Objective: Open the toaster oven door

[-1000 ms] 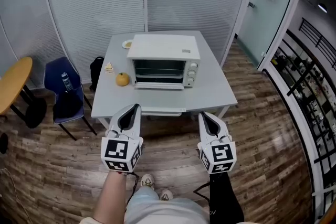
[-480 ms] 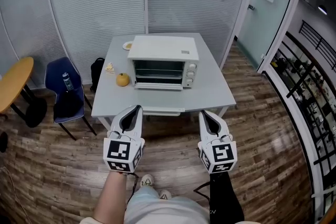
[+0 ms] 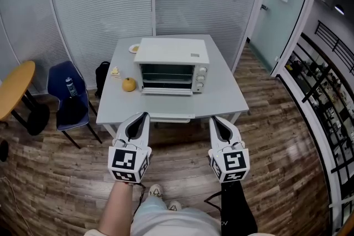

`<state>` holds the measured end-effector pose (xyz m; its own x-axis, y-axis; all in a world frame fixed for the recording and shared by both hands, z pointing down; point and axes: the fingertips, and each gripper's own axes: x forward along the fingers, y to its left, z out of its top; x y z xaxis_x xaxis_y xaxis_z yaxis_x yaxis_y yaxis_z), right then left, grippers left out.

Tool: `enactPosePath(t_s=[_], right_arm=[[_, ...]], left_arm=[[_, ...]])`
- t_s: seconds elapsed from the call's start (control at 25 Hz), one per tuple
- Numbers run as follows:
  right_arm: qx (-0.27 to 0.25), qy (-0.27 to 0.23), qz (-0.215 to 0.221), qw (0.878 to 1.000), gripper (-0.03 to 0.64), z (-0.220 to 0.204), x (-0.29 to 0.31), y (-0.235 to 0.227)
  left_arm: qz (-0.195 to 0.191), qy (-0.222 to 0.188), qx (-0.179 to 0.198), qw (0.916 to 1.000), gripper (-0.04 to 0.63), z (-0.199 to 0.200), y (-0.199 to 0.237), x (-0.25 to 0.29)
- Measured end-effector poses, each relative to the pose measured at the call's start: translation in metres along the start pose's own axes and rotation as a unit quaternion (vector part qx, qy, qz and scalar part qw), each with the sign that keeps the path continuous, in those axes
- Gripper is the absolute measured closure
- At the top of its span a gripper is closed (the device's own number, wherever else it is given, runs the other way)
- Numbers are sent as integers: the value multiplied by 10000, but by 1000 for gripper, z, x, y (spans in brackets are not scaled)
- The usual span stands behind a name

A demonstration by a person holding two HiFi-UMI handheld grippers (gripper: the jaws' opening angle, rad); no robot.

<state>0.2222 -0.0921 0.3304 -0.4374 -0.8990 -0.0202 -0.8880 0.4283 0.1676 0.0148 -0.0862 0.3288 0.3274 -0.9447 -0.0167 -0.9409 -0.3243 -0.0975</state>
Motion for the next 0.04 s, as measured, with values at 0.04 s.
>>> enactPosePath(t_s=[0.04], right_arm=[[3, 2, 0, 10000, 615, 0, 0, 0]], left_arm=[[-4, 8, 24, 10000, 538, 0, 0, 0]])
